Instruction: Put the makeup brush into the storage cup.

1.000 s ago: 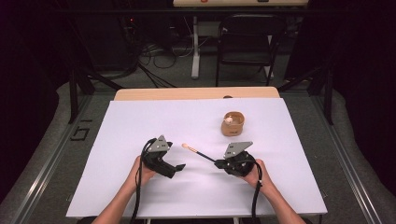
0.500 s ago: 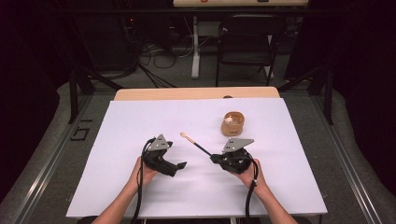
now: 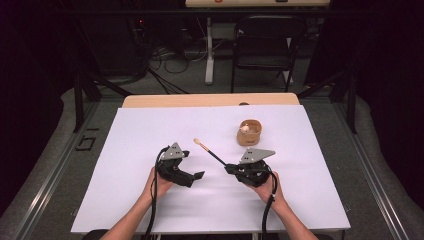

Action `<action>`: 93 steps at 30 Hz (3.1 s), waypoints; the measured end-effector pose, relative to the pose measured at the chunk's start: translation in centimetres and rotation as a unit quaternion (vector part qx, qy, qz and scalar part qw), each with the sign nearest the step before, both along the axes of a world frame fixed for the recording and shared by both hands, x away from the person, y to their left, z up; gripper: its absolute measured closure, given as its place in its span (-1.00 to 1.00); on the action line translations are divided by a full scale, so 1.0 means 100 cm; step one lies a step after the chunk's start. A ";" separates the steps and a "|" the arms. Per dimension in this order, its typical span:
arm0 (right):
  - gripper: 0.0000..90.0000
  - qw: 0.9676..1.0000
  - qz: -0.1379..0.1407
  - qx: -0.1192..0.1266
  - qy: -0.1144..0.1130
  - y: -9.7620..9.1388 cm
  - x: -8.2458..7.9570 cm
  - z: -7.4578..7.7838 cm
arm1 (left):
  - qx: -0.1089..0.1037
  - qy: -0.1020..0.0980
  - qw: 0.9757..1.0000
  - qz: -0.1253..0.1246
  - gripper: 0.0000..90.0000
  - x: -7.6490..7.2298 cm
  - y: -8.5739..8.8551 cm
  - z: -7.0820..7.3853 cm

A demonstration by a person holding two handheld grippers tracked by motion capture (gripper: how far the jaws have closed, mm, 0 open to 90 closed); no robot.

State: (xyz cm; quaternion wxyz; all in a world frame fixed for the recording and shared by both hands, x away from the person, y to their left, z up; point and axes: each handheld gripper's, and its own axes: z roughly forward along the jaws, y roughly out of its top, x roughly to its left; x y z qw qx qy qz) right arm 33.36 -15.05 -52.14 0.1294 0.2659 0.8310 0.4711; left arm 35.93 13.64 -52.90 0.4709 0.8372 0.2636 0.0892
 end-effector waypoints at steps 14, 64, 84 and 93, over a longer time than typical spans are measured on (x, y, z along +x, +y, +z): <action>0.89 1.000 -0.002 0.030 -0.011 0.013 -0.003 0.000 | -0.044 0.000 0.999 0.008 -0.79 -0.001 0.000 0.006; 0.86 0.999 0.018 -0.035 0.002 0.042 0.001 -0.027 | -0.161 0.028 0.986 -0.044 0.85 -0.001 -0.016 0.015; -0.58 0.998 -0.042 0.019 -0.043 0.033 -0.008 -0.007 | -0.071 -0.024 0.996 -0.037 0.85 -0.004 -0.042 0.033; 0.31 0.996 -0.054 0.027 -0.065 0.027 -0.010 -0.001 | -0.062 -0.029 0.997 -0.032 0.85 -0.002 -0.050 0.035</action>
